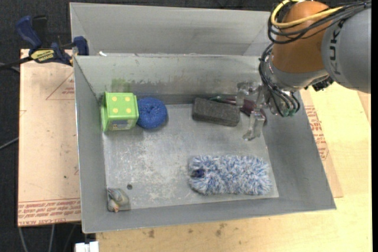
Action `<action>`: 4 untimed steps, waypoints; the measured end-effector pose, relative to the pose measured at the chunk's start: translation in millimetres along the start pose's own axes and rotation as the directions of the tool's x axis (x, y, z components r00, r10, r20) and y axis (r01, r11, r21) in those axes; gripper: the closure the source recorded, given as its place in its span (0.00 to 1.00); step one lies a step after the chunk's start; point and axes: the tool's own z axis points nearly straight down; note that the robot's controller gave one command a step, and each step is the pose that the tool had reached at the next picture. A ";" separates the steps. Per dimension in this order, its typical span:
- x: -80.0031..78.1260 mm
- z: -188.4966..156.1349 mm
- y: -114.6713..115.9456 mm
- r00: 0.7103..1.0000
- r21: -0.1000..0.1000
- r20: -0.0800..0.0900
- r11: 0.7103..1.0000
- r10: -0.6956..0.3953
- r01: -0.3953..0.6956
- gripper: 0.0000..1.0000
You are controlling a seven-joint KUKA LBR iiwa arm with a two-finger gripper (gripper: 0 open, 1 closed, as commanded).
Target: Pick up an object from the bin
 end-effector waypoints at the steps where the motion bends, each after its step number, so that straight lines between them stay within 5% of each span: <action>1: -1.7 -5.2 0.3 1.000 0.001 0.008 1.000 -0.002 0.002 0.00; 2: 0.4 59.8 47.5 0.999 0.002 0.013 0.999 -0.039 0.039 0.00; 3: -9.8 87.7 63.1 0.999 -0.001 0.018 0.999 0.034 -0.034 0.00; 4: 1.2 79.9 59.7 0.961 -0.007 0.016 0.961 0.276 -0.276 0.00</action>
Offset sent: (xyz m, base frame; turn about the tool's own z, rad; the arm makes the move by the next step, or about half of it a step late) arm -0.0036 0.0614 -0.0805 -0.0498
